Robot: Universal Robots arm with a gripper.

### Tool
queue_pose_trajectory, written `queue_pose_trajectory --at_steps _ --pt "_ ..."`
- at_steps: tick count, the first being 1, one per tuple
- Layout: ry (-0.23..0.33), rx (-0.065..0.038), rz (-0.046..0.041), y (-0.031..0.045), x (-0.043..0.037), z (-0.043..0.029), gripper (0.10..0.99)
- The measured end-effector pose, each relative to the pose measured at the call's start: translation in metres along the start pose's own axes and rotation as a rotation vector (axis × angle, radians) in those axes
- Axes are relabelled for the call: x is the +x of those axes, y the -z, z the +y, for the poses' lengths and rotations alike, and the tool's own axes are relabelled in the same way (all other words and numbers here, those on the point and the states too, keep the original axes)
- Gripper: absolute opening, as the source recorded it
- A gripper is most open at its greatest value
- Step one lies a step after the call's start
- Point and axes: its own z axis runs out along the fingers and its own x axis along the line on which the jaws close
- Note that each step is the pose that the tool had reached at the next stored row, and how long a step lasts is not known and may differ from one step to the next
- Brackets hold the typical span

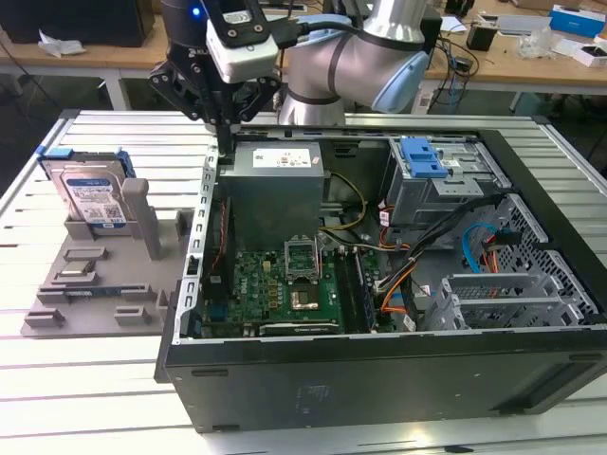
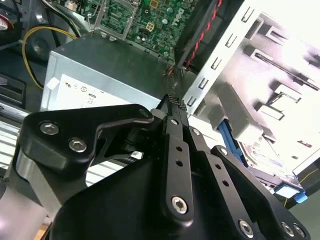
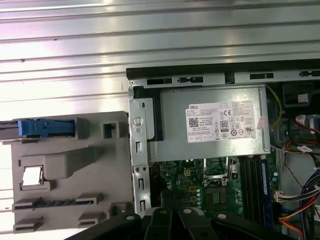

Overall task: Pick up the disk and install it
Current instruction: 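Reach for the disk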

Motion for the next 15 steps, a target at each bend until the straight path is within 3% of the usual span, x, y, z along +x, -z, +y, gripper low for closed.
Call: queue_pose_trajectory --at_steps 15 --pt "0.0 0.0 0.0 0.0006 0.0302 -0.0022 0.106"
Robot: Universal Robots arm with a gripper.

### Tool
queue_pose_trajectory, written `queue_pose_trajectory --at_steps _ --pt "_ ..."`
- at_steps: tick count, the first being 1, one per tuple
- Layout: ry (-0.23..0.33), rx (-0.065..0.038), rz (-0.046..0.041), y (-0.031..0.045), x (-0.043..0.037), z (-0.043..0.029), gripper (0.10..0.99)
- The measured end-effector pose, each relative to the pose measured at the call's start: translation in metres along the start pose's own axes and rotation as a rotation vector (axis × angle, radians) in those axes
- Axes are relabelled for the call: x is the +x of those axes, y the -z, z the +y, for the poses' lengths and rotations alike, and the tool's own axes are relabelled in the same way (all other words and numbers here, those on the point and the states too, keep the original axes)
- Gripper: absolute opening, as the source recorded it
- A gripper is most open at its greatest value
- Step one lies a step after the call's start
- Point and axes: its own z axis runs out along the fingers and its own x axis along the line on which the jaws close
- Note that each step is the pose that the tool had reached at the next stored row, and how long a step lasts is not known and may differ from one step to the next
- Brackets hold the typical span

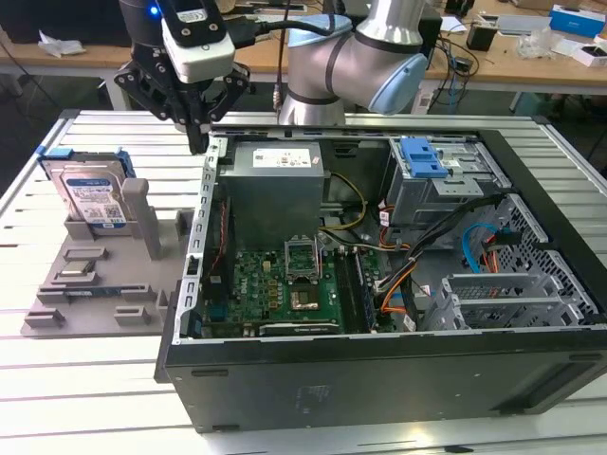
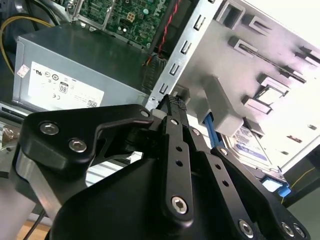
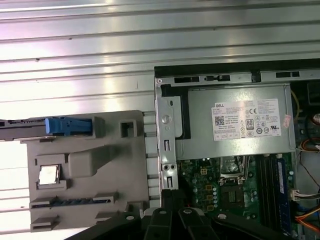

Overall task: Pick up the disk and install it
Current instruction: 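Reach for the disk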

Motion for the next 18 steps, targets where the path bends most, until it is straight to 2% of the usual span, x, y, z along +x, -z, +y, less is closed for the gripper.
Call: queue_pose_trajectory --at_steps 2,9,14,18 --pt "0.0 0.0 0.0 0.0001 0.0036 -0.0003 0.106" --pt "0.0 0.0 0.0 0.0006 0.0254 -0.0019 0.106" --pt "0.0 0.0 0.0 0.0009 0.036 -0.0027 0.106" --pt "0.0 0.0 0.0 0.0013 0.0503 -0.0037 0.106"
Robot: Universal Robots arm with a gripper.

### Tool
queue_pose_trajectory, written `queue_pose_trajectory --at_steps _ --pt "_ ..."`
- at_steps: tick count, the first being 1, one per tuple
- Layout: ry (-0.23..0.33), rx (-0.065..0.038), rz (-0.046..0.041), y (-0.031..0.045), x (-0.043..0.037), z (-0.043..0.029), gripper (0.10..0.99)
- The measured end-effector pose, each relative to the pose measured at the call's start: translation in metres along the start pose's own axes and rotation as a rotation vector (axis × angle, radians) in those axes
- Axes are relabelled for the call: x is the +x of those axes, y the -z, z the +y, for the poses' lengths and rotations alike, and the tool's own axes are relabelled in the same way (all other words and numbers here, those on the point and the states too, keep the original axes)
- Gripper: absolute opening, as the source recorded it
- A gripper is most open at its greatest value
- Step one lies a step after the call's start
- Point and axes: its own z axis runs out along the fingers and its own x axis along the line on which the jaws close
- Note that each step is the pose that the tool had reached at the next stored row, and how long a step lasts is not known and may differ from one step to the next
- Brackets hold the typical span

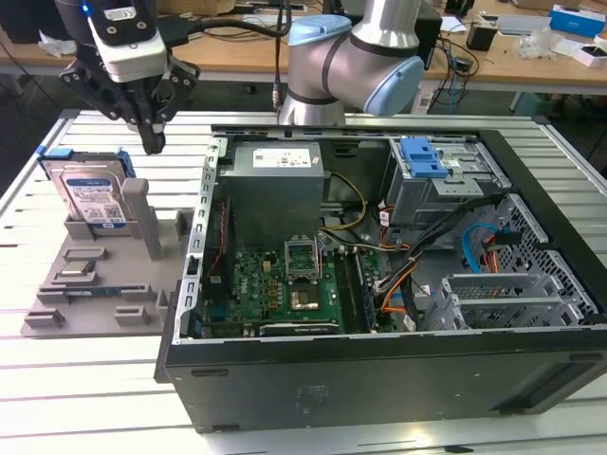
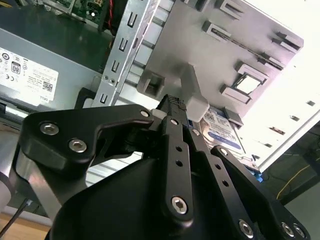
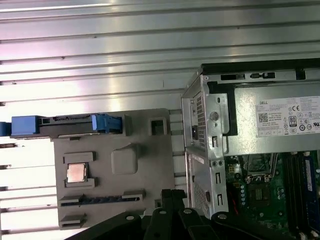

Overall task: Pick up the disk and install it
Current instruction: 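Reach for the disk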

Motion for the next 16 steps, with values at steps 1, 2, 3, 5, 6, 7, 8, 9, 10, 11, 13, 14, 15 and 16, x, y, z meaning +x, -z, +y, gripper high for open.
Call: queue_pose_trajectory --at_steps 1,2,3,5,6,7,8,9,10,11,13,14,15,16 --pt "0.0 0.0 -0.0001 0.0001 0.0032 -0.0002 0.106" --pt "0.0 0.0 -0.0001 0.0002 0.0075 -0.0006 0.106" --pt "0.0 0.0 -0.0001 0.0002 0.01 -0.0008 0.106" --pt "0.0 0.0 0.0 0.0004 0.0158 -0.0012 0.106" --pt "0.0 0.0 0.0 0.0005 0.0188 -0.0014 0.106" --pt "0.0 0.0 -0.0001 0.0005 0.0213 -0.0016 0.106" --pt "0.0 0.0 -0.0001 0.0005 0.0232 -0.0017 0.106" --pt "0.0 0.0 0.0 0.0006 0.0248 -0.0019 0.106" --pt "0.0 0.0 -0.0001 0.0006 0.0267 -0.002 0.106" --pt "0.0 0.0 -0.0001 0.0007 0.0285 -0.0021 0.106" --pt "0.0 0.0 -0.0001 0.0007 0.0321 -0.0024 0.106" --pt "0.0 0.0 0.0 0.0008 0.0346 -0.0026 0.106" --pt "0.0 0.0 0.0 0.0009 0.0378 -0.0028 0.106" --pt "0.0 0.0 0.0 0.001 0.0413 -0.0031 0.106"
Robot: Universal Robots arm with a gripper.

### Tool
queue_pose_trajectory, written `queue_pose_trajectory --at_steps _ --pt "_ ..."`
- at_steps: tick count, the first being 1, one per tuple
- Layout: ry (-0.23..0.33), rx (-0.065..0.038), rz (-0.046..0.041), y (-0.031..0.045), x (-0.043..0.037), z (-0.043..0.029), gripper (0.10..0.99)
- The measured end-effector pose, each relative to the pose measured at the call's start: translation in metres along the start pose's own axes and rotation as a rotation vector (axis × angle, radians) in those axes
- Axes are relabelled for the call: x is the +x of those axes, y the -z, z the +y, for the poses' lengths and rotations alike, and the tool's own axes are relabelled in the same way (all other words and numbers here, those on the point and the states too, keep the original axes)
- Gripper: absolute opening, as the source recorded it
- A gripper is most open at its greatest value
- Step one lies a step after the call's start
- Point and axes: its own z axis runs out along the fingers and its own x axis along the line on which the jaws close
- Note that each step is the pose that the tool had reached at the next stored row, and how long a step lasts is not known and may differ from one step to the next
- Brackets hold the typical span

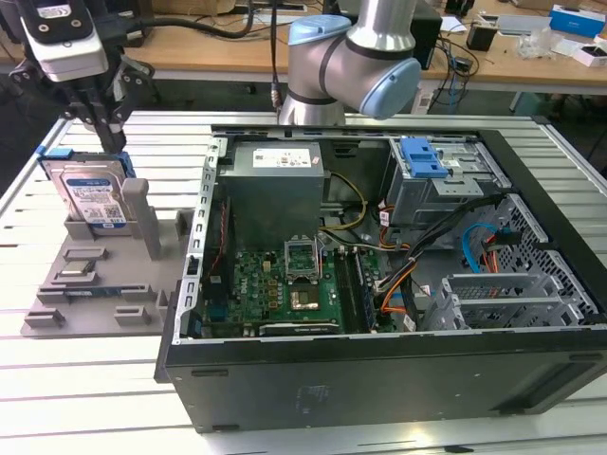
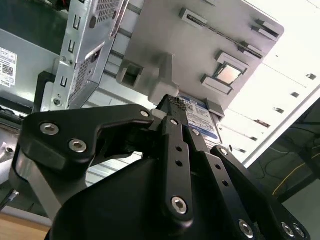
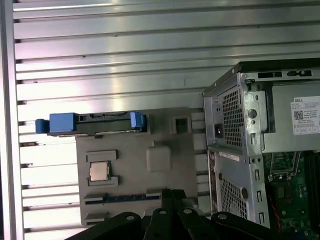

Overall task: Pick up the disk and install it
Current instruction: 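Reach for the disk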

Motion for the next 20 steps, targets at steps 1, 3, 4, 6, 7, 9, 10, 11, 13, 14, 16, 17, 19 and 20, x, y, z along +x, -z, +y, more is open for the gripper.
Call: queue_pose_trajectory --at_steps 1,3,4,6,7,9,10,11,13,14,16,17,19,20 --pt "0.0 0.0 0.0 0.0 0.0017 -0.0001 0.106" --pt "0.0 0.0 0.0 0.0001 0.0051 -0.0004 0.106" --pt "0.0 0.0 0.0 0.0002 0.0077 -0.0006 0.106" --pt "0.0 0.0 0.0 0.0003 0.0132 -0.001 0.106" --pt "0.0 0.0 0.0 0.0003 0.0158 -0.0012 0.106" --pt "0.0 0.0 0.0 0.0004 0.0194 -0.0015 0.106" --pt "0.0 0.0 0.0 0.0005 0.0223 -0.0017 0.106" --pt "0.0 0.0 0.0 0.0005 0.0241 -0.0018 0.106" --pt "0.0 0.0 0.0 0.0007 0.0291 -0.0022 0.106" --pt "0.0 0.0 0.0 0.0007 0.0326 -0.0024 0.106" --pt "0.0 0.0 0.0001 0.0009 0.04 -0.003 0.106" --pt "0.0 0.0 0.0 0.001 0.0431 -0.0033 0.106" --pt "0.0 0.0 0.0 0.001 0.0471 -0.0035 0.106" --pt "0.0 0.0 0.0 0.0011 0.0523 -0.0039 0.106"
